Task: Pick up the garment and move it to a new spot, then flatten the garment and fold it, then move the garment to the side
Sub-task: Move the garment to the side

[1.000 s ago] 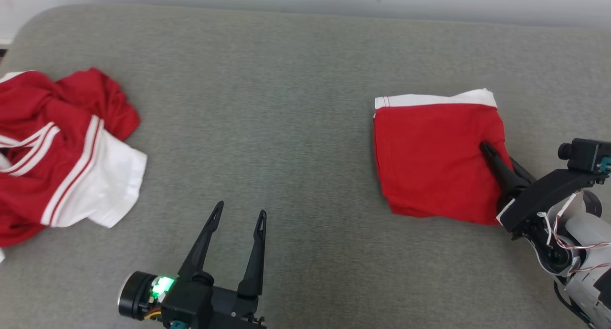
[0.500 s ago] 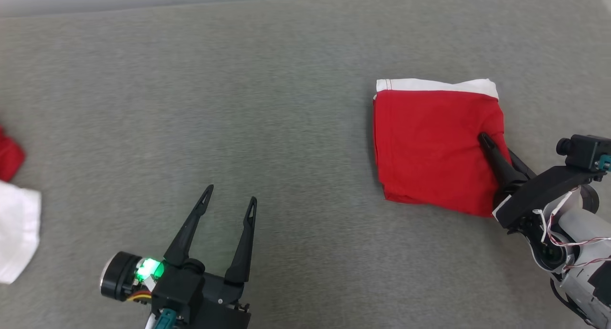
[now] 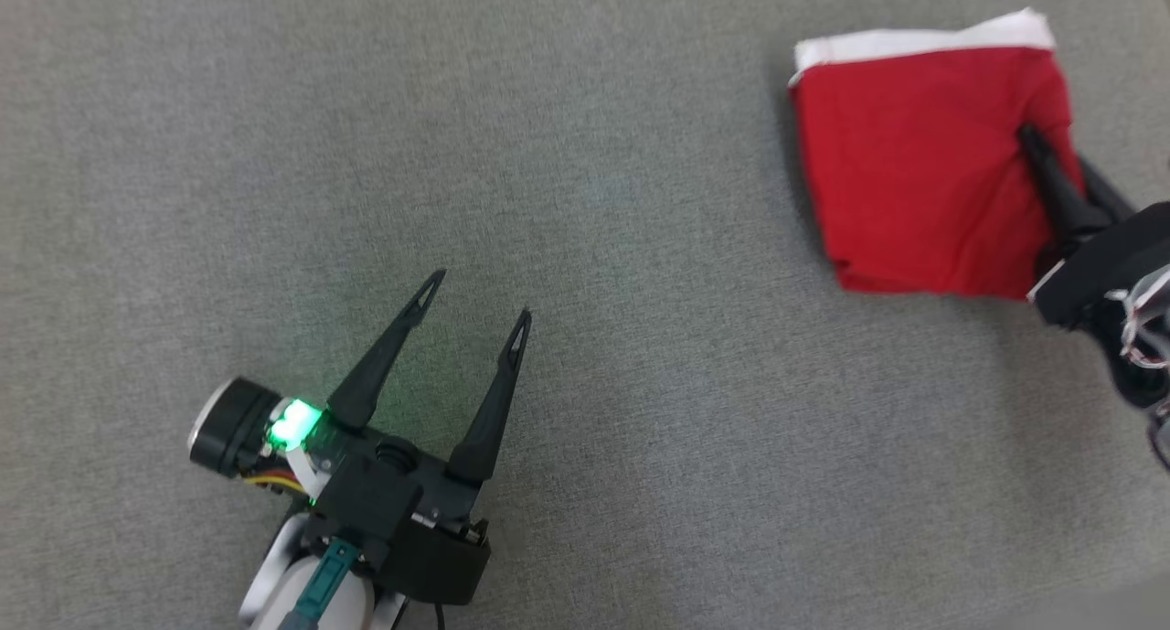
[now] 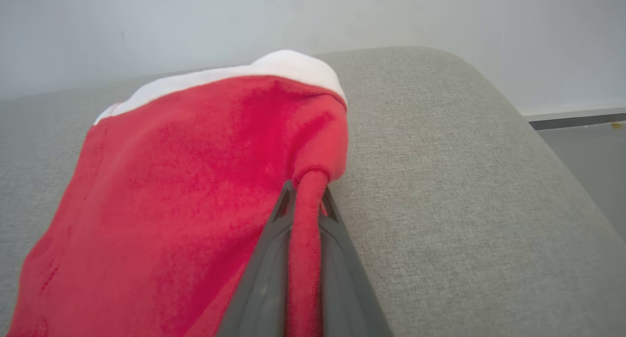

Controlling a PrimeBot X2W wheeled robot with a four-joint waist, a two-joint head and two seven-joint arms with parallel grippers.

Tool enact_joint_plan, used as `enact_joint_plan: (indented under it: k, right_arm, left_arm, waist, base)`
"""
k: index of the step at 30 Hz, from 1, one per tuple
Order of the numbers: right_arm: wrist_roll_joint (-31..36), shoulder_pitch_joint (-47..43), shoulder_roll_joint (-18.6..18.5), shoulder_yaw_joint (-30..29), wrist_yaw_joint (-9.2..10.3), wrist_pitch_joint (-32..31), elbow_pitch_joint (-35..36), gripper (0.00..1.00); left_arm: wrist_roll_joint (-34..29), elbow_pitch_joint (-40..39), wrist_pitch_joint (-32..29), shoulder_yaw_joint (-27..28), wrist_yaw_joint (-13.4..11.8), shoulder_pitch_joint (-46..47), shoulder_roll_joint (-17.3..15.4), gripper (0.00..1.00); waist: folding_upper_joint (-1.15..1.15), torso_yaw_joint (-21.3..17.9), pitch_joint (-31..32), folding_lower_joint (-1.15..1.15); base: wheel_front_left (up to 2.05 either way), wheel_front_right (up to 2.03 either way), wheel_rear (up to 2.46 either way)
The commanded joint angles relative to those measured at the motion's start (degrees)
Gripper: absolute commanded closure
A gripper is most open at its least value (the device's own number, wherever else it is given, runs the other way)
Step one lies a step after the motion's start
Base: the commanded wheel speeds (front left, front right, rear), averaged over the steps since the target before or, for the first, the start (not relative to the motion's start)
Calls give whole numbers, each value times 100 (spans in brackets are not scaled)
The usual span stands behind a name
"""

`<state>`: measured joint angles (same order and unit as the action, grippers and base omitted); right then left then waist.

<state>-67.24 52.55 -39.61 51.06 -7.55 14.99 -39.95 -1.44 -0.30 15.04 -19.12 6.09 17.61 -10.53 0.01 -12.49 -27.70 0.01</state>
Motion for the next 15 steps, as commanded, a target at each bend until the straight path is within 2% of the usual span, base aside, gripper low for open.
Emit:
enact_joint_plan:
  k: [1,7,15]
  right_arm:
    - [199,151,-84,-57,14,28,-72,100]
    - [1129,466,-398,-339,14,26,-342,100]
    - [1910,643,-873,-880,14,20,-392,100]
  left_arm:
    - [-29,-85,10,-39,35,160,-48,0]
    - [-40,-347,-38,-173,59,454,-121,0]
    - [17,-498,-108,-216,76,561,-247,0]
  waist:
    - [-1,-2,-349,-1]
    - [-1,42,-698,-1]
    - [-1,62,-1004,-1]
  base:
    - [0,0,0]
    - [0,0,0]
    - [0,0,0]
